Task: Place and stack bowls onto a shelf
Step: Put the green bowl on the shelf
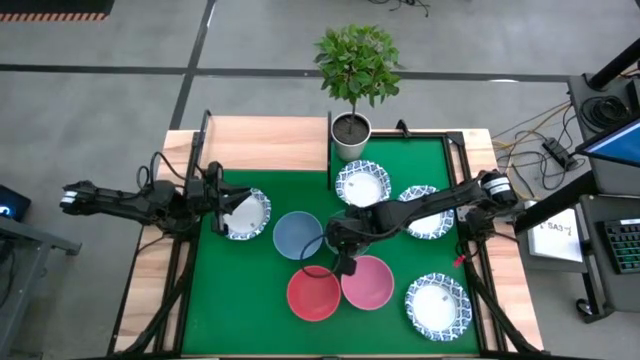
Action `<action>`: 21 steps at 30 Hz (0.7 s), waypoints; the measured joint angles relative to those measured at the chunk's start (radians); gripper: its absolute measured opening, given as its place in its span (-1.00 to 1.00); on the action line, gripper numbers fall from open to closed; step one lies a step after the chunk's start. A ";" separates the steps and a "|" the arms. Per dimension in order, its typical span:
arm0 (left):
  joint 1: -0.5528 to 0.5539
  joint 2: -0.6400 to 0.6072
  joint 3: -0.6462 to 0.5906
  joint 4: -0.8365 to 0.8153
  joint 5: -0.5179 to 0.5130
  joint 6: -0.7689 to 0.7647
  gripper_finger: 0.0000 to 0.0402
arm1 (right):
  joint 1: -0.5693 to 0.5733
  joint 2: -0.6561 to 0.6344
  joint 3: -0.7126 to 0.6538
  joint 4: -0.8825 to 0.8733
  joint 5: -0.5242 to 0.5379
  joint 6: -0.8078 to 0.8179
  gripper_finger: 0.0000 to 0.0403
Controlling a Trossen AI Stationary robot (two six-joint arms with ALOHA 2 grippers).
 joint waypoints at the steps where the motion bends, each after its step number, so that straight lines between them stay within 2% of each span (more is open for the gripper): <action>1: 0.000 0.000 0.000 0.000 0.000 0.000 -0.81 | 0.000 0.000 0.000 -0.001 0.000 0.002 -0.95; 4: 0.000 0.000 0.000 0.000 0.000 0.000 -0.81 | 0.000 0.000 0.000 -0.001 -0.001 0.002 -0.93; 7: 0.000 0.000 0.000 0.000 0.000 0.000 -0.81 | 0.000 0.000 0.000 -0.001 0.000 0.008 -0.81; 17: 0.000 0.000 0.000 0.000 0.000 0.000 -0.81 | -0.005 0.000 0.000 -0.001 -0.033 0.007 -0.05; 21: 0.000 0.000 0.000 0.000 0.000 0.000 -0.81 | 0.008 0.034 0.000 0.005 -0.028 0.010 0.03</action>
